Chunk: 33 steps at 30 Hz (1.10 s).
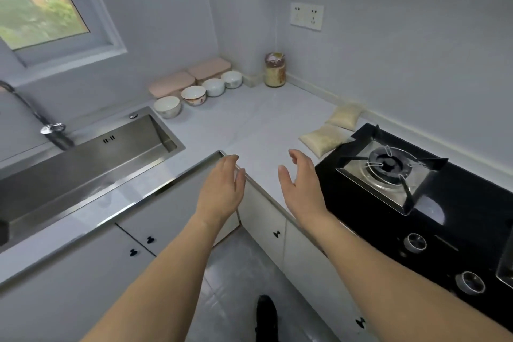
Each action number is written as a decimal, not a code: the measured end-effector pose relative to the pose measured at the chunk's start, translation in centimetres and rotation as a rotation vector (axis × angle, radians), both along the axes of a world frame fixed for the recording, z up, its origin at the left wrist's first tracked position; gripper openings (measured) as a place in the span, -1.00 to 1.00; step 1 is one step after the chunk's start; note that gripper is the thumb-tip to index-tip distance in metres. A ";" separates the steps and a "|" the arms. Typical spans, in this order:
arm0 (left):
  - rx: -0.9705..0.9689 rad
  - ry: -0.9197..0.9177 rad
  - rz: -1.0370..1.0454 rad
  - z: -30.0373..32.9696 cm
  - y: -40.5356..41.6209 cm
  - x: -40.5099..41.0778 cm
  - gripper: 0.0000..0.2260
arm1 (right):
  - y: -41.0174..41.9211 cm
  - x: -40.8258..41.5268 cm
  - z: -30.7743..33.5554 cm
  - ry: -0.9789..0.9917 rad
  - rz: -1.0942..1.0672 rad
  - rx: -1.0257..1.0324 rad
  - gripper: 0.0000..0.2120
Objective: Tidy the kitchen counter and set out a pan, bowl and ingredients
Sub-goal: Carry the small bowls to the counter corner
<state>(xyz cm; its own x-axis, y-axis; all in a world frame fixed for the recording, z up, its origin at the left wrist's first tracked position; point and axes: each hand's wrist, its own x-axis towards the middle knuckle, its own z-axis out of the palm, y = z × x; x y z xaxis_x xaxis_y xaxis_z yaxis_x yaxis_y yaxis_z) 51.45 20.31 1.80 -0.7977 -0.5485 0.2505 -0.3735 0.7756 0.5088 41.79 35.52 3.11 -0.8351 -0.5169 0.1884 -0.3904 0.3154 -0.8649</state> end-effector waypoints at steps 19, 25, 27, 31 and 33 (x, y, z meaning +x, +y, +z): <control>-0.114 -0.054 0.087 2.3 -18.5 -12.7 -0.65 | -20.2 -14.4 0.4 -0.010 0.042 -0.065 -0.58; -0.095 -0.053 0.111 1.3 -21.1 -15.0 -0.64 | -22.5 -16.6 -0.3 0.018 0.061 -0.013 -0.58; -0.077 -0.036 0.131 1.0 -21.9 -15.4 -0.64 | -23.1 -17.4 -0.3 0.024 0.066 0.008 -0.58; -0.041 -0.045 0.174 0.3 -23.6 -15.8 -0.64 | -24.7 -18.4 -0.5 0.015 0.090 0.033 -0.58; -0.038 -0.062 0.172 -0.1 -24.7 -16.0 -0.64 | -25.7 -18.8 -0.7 0.006 0.094 0.036 -0.57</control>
<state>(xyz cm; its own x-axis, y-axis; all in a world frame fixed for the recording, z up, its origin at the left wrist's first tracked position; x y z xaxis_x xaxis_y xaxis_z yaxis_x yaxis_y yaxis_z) 35.44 -4.35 1.67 -0.7077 -0.6690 0.2272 -0.5317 0.7161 0.4523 22.94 9.84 2.41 -0.7817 -0.5991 0.1733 -0.4250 0.3082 -0.8511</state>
